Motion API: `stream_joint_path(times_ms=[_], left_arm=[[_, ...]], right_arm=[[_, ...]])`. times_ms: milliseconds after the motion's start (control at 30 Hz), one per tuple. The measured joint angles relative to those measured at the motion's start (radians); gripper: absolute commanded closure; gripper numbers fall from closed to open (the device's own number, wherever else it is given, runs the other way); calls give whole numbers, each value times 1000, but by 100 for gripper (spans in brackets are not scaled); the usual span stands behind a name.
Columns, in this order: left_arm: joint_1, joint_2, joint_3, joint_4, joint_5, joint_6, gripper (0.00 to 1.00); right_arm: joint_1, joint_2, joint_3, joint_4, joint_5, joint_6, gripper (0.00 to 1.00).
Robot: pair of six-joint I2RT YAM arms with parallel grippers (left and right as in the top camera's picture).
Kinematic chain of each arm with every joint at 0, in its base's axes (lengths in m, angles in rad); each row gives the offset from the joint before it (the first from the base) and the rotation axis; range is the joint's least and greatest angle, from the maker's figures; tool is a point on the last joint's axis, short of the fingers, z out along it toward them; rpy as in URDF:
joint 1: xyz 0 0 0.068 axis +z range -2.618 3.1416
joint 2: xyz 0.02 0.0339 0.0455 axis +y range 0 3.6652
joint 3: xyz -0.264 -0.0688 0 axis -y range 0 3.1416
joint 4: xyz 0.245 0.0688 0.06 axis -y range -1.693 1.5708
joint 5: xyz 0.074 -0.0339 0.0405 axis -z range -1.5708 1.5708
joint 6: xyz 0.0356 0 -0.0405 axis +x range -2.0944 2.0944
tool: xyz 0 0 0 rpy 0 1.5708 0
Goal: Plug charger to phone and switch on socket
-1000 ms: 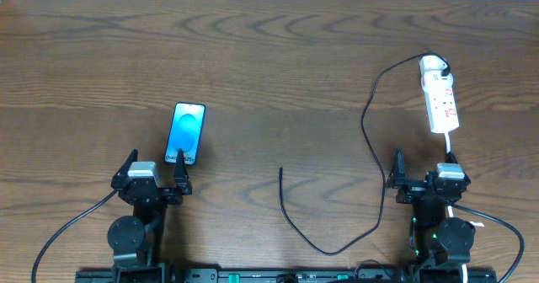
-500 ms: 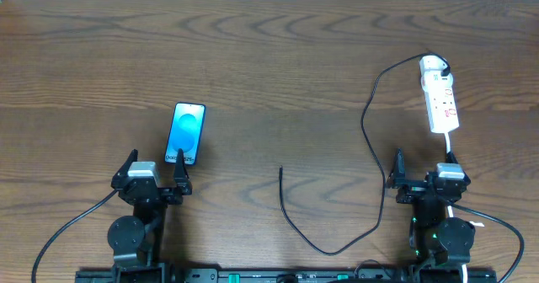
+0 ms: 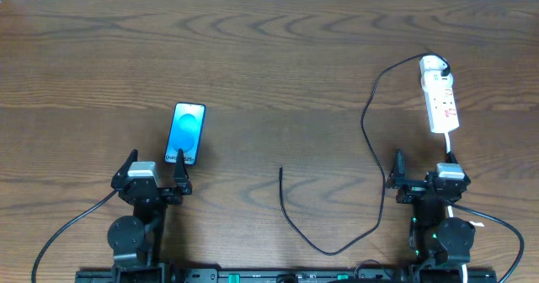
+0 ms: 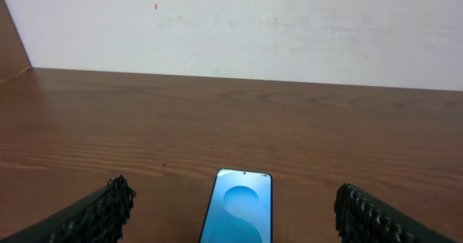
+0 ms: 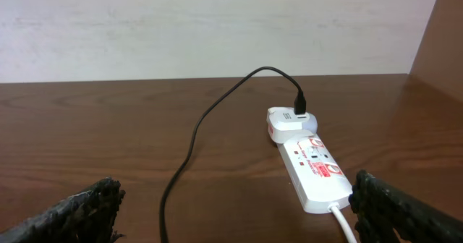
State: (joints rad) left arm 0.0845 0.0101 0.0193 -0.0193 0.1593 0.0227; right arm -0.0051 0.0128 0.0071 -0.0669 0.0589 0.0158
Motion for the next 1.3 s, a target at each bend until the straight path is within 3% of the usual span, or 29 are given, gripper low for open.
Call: stream_joint_path(times_ms=[967,1300], left_arm=[[0,0,3,64,23,0,9],[0,150,192,45,24,1,8]], right_arm=[[0,0,0,0,0,0,1],[0,0,0,0,1,0,1]])
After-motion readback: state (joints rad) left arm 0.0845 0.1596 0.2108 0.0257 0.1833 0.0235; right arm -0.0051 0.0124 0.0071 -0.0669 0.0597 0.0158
